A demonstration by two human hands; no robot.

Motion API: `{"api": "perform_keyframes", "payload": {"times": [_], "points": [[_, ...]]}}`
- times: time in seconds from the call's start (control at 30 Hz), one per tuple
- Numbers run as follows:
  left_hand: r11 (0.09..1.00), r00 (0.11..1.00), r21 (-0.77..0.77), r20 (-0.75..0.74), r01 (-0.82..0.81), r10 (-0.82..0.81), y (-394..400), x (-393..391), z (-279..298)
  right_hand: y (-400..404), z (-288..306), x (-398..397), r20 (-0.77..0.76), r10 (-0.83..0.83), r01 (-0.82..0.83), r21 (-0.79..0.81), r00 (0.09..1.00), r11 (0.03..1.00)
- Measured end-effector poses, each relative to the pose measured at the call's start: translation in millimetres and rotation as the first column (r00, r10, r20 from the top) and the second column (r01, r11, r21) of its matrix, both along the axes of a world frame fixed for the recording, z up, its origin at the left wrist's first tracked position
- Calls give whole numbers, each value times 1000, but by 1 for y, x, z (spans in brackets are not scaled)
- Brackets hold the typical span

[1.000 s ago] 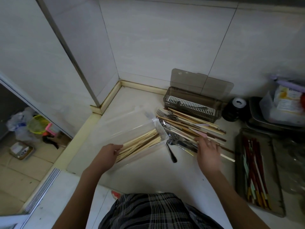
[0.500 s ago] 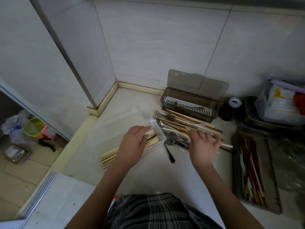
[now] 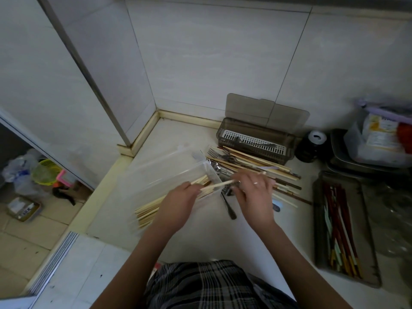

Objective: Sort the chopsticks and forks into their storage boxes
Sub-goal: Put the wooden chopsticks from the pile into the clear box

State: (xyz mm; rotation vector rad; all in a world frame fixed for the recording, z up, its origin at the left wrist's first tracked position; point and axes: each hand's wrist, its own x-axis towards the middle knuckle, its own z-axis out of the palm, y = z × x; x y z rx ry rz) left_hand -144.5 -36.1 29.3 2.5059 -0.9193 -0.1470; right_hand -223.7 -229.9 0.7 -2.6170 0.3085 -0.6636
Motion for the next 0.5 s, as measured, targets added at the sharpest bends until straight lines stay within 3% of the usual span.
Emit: {"api": "perform_keyframes", "payload": {"times": [0.1, 0.17, 0.33, 0.5], "points": [[996, 994, -3, -63, -93, 92, 29, 14, -8, -24, -15, -9, -258, -251, 280, 82, 933, 956], [985, 980, -12, -103, -173, 171, 51, 21, -12, -43, -27, -18, -384, -322, 366, 43, 865, 930], [942, 928, 47, -167, -331, 334, 87, 23, -25, -73, -49, -33, -578, -330, 399, -8, 746, 917], [917, 912, 242, -190, -316, 364, 89, 21, -36, -77, -50, -29, -574, -341, 415, -3, 744, 910]]}}
